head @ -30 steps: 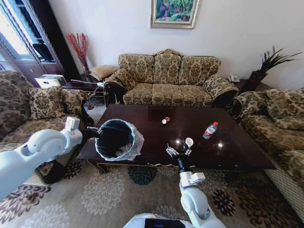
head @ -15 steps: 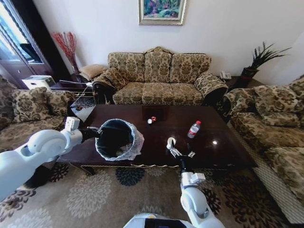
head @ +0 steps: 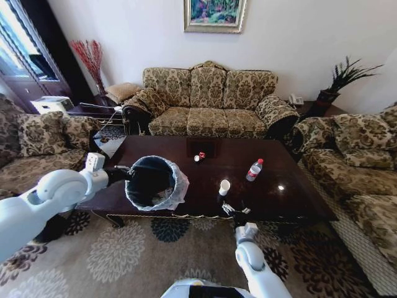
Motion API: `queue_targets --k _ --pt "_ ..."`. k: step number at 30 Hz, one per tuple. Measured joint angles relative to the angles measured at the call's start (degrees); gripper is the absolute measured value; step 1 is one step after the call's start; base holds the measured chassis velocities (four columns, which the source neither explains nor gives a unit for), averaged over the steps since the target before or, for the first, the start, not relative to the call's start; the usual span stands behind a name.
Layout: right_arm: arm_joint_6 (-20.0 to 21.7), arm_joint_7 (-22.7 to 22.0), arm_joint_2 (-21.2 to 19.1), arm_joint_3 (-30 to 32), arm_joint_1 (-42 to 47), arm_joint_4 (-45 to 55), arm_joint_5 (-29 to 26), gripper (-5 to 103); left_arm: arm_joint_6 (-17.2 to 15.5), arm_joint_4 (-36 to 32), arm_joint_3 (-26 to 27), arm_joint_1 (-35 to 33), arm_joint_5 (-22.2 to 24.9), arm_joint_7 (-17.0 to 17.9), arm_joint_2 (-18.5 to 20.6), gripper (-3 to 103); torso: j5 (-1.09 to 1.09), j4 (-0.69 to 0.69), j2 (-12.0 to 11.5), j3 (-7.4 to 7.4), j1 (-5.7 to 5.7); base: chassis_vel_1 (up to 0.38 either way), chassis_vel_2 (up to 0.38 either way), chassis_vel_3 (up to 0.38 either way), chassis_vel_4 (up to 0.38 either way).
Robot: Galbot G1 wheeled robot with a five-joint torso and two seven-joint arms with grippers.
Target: Move to the front of the table and place the trash on the table into the trash bin.
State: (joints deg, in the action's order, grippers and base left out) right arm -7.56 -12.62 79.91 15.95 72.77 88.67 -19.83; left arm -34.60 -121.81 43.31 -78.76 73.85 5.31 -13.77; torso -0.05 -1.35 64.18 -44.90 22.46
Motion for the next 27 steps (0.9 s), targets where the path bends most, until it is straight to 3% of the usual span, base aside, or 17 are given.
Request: queue_targets --k 10,24,27 --pt "-0.82 1.85 2.13 -1.76 -8.42 -10.45 0.20 100 -0.04 -0.27 0.00 -0.11 0.07 -0.05 0.23 0 0.06 -0.04 -0.01 -0.01 0.01 0.000 0.000 0.000 0.000" --pt "-1.38 1.76 6.35 -2.18 -17.27 -24.30 4.72 101 -0.05 -0.29 0.00 -0.10 0.46 -0.24 0.39 0 0.04 -0.02 -0.01 0.00 0.00 0.000 0.000 0.000 0.000" --pt "-1.29 1.58 6.57 -2.15 -18.06 -25.92 4.80 92 -0.05 -0.23 0.00 -0.08 0.48 -0.25 0.39 0 0.05 -0.01 -0.01 -0.01 0.01 0.000 0.000 0.000 0.000"
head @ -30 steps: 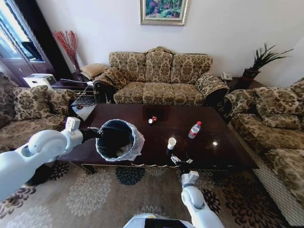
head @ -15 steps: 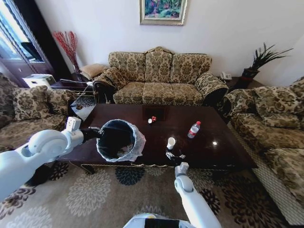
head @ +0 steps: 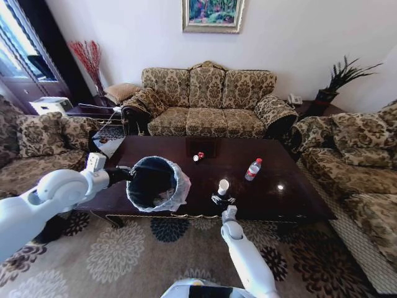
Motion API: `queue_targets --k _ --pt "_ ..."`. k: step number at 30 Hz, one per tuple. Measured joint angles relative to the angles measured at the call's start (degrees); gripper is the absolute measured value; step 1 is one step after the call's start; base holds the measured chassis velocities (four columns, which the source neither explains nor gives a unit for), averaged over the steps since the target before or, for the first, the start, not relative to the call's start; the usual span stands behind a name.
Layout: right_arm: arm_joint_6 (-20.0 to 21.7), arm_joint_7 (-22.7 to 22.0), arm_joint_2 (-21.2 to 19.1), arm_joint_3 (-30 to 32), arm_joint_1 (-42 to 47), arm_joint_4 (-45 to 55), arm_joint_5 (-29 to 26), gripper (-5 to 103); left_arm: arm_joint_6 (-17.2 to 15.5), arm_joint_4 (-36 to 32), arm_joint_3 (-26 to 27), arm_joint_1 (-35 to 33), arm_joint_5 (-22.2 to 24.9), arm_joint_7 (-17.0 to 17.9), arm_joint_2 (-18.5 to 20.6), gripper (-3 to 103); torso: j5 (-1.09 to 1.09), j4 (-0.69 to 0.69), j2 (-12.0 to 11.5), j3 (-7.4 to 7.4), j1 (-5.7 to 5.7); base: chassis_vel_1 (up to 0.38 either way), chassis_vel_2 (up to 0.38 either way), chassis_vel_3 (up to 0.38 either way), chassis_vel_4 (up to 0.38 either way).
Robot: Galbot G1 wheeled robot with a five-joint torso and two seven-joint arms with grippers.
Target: Move to the front of the table and place the trash on the table into the trash bin.
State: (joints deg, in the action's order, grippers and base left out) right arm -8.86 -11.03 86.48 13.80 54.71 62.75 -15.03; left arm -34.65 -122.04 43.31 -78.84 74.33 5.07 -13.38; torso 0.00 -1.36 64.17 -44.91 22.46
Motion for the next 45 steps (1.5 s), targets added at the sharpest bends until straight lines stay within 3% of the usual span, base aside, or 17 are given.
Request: queue_targets --k 2,10,14,24,28,33,34,36,39,45 --pt "-0.19 0.39 0.01 -0.02 -0.36 -0.89 0.00 82 0.00 0.17 0.01 0.01 0.01 -0.07 0.00 0 0.00 0.00 0.00 0.00 0.00 0.000 0.000 0.000 0.000" --pt "-0.66 0.88 0.17 -0.03 -0.88 -1.40 -0.15 60 0.05 0.38 0.03 0.04 0.02 -0.14 0.00 0 0.00 0.00 0.00 0.01 -0.01 0.000 0.000 0.000 0.000" --pt "-0.62 1.03 0.11 -0.01 -1.12 -1.53 -0.56 39 0.09 0.50 0.03 0.08 0.02 -0.14 0.00 0 0.00 0.00 0.00 0.01 0.00 0.000 0.000 0.000 0.000" --pt "-0.21 1.17 -0.02 -0.07 -1.06 -0.64 -0.99 35 0.12 0.57 0.03 0.10 0.02 -0.10 -0.09 0 0.00 0.00 0.00 0.00 0.00 0.000 0.000 0.000 0.000" --pt "0.55 2.07 -1.05 -0.10 1.68 6.98 -3.06 35 0.12 1.13 0.03 0.13 0.02 -0.06 0.38 0 -0.01 0.00 0.00 0.00 0.00 0.000 0.000 0.000 0.000" --pt "-0.96 7.62 -5.01 -0.97 7.45 26.04 -6.08 35 0.12 2.62 0.04 0.21 0.05 -0.03 1.90 0 -0.01 0.00 0.00 0.01 -0.01 0.000 0.000 0.000 0.000" --pt "-0.73 10.20 -7.38 -1.60 9.32 34.95 -8.64 35 0.12 3.27 -0.01 0.23 0.05 0.05 2.70 0 0.00 0.01 0.01 0.01 -0.01 0.000 0.000 0.000 0.000" --pt "-0.44 11.52 -8.58 -2.04 9.99 39.34 -10.49 35 0.09 3.57 -0.09 0.23 0.09 0.09 3.08 0 0.00 0.00 0.01 0.01 -0.01 0.000 0.000 0.000 0.000" --pt "2.24 17.15 -13.58 -3.57 10.88 54.35 -19.29 35 -1.34 4.03 -0.30 0.01 1.72 1.01 4.88 0 0.01 0.00 0.01 0.01 -0.01 0.000 0.000 0.000 0.000" --pt "6.79 22.44 -17.33 -8.14 8.33 63.89 -27.63 35 -3.45 4.21 -0.33 -0.11 6.20 3.91 8.07 0 -0.01 0.00 0.01 0.01 -0.01 0.000 0.000 0.000 0.000"
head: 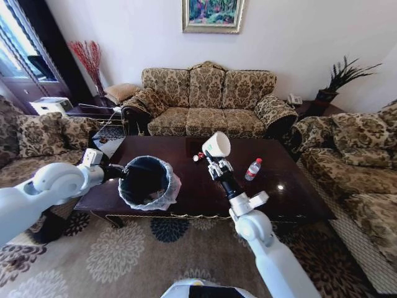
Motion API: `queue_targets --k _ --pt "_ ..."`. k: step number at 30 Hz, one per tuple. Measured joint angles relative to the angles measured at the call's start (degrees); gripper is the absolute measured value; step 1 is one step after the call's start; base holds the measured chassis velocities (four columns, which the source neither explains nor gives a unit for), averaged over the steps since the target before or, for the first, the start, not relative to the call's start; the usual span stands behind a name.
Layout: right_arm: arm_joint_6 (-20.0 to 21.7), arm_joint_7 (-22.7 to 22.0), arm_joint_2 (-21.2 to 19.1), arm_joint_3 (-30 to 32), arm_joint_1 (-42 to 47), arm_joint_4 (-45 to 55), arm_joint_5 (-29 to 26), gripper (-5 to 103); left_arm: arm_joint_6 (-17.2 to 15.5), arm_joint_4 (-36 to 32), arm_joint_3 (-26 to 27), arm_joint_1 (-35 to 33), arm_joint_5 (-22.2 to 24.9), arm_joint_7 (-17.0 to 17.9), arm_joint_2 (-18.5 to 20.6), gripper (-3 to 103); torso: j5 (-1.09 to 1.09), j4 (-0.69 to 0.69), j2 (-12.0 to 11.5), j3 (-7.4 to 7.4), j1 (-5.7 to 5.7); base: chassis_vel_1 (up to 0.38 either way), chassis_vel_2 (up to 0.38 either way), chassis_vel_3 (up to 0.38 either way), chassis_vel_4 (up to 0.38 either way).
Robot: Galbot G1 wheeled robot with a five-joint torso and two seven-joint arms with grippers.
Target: Move to the front of the table and place the trash on the table into the trash bin.
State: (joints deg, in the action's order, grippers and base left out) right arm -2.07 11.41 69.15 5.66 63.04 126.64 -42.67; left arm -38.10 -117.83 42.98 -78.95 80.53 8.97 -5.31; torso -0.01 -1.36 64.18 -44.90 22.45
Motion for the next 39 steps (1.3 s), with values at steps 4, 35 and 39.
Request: queue_targets --k 4,35,39 --pt "1.92 1.37 -0.45 -6.96 -2.87 0.23 -0.58 35 -1.32 -0.45 0.13 0.01 3.13 2.45 1.59 0 0.00 -0.02 0.00 -0.01 0.00 0.000 0.000 0.000 0.000" --pt "4.83 -2.79 1.98 -20.64 -8.15 -7.93 12.32 47 -2.34 -6.86 0.70 -0.03 5.36 5.40 -0.33 0 0.01 -0.01 0.00 -0.01 0.00 0.000 0.000 0.000 0.000" --pt "4.73 -2.80 1.97 -20.49 -8.11 -7.88 12.25 62 -2.34 -6.86 0.70 0.00 5.36 5.35 -0.24 0 0.01 0.00 0.00 -0.01 0.00 0.000 0.000 0.000 0.000"
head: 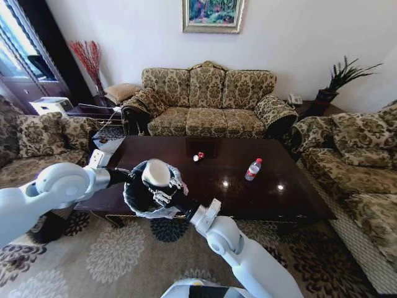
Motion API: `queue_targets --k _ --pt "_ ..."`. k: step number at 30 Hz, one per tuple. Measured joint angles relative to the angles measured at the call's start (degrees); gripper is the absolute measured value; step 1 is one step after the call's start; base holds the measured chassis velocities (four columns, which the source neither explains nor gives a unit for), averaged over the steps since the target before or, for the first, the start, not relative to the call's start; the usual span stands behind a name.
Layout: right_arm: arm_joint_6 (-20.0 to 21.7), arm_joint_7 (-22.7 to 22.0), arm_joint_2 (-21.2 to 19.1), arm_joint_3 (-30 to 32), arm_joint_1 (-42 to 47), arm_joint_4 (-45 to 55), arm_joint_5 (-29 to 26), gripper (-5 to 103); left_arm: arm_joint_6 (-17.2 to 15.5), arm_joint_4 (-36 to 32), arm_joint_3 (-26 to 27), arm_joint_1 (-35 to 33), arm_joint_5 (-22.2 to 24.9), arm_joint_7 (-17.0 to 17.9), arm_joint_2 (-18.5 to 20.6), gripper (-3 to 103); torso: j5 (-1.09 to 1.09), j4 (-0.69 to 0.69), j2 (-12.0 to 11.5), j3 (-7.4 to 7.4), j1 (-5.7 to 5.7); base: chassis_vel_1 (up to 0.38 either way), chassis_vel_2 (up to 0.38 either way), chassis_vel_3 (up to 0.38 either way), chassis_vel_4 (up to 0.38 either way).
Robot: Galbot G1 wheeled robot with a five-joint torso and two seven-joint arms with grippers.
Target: Move to the front of the table and place the trash on the table into the trash bin.
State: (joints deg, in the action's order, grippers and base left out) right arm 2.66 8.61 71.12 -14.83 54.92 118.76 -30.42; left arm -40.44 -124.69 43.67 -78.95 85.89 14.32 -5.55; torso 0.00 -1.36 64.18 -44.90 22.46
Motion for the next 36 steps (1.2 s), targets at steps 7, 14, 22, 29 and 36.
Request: queue_targets --k 7,14,22,29,36 --pt "-0.64 -0.01 0.16 0.63 0.18 0.07 -0.38 88 0.01 0.19 -0.05 -0.01 -0.16 -0.02 -0.13 0 0.00 -0.01 0.00 0.00 0.00 0.000 0.000 0.000 0.000" --pt "-2.11 -3.42 0.68 6.05 1.48 1.90 -1.65 100 0.06 1.78 0.02 0.15 -1.59 -0.73 -1.06 0 0.00 -0.01 0.00 0.00 0.00 0.000 0.000 0.000 0.000" --pt "-4.41 -13.91 -1.63 15.57 4.67 -1.10 -2.56 100 0.20 6.57 1.07 1.03 -4.21 -2.51 -3.90 0 0.01 0.00 -0.01 0.00 0.01 0.000 0.000 0.000 0.000" --pt "-0.91 -18.06 -0.31 18.49 5.78 -7.77 -1.50 100 0.34 6.20 1.10 1.33 -5.08 -2.53 -4.84 0 -0.02 0.00 -0.01 0.00 0.00 0.000 0.000 0.000 0.000" --pt "-1.64 -18.01 1.96 17.84 4.71 -12.55 0.34 100 0.41 4.62 1.20 0.95 -5.33 -2.67 -5.86 0 0.00 -0.01 -0.01 0.00 0.00 -0.013 0.023 0.012 -0.013"
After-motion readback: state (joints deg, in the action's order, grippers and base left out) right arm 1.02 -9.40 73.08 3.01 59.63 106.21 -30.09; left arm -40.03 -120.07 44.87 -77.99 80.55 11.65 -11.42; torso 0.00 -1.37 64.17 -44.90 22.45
